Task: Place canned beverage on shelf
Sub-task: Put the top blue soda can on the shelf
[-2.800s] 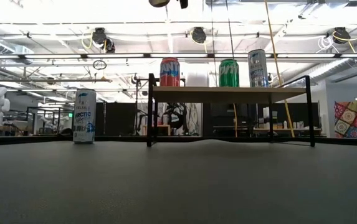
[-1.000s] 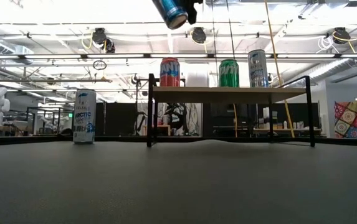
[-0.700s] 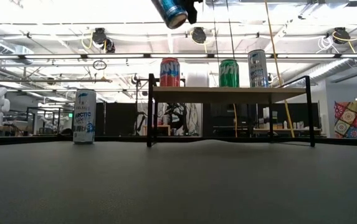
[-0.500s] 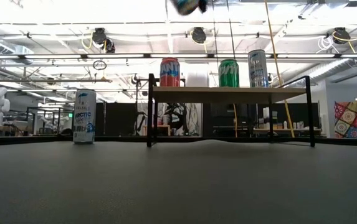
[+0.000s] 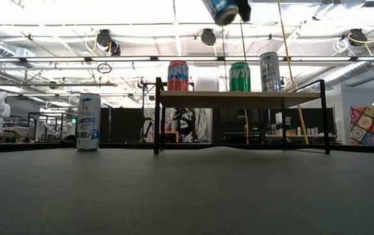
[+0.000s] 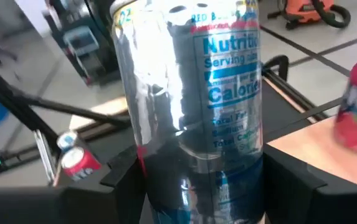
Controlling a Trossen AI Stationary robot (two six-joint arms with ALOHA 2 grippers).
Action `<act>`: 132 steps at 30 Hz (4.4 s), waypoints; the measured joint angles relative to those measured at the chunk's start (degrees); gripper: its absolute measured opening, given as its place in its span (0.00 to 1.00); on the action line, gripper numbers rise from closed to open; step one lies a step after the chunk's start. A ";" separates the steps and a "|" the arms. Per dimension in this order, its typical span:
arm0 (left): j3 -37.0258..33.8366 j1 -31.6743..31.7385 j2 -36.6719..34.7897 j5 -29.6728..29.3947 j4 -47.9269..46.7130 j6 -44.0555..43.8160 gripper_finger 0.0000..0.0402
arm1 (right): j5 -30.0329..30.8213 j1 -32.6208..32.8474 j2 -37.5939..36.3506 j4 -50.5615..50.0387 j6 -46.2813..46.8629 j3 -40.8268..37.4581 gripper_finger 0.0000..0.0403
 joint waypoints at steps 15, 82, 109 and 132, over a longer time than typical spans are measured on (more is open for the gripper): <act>0.00 -2.86 9.12 8.53 11.94 -0.33 0.68 | 1.37 2.22 -3.47 23.97 3.45 -15.33 0.58; 0.00 -1.84 17.74 6.08 23.03 3.43 0.52 | 6.46 2.09 -3.36 15.96 4.28 -15.19 0.75; 2.53 10.10 33.31 -7.36 30.56 9.40 0.53 | 13.33 2.24 -11.74 -7.37 23.43 -15.31 0.71; 2.86 12.48 35.65 -2.87 31.42 10.32 0.53 | 13.57 2.22 -11.84 -8.21 23.16 -15.31 0.71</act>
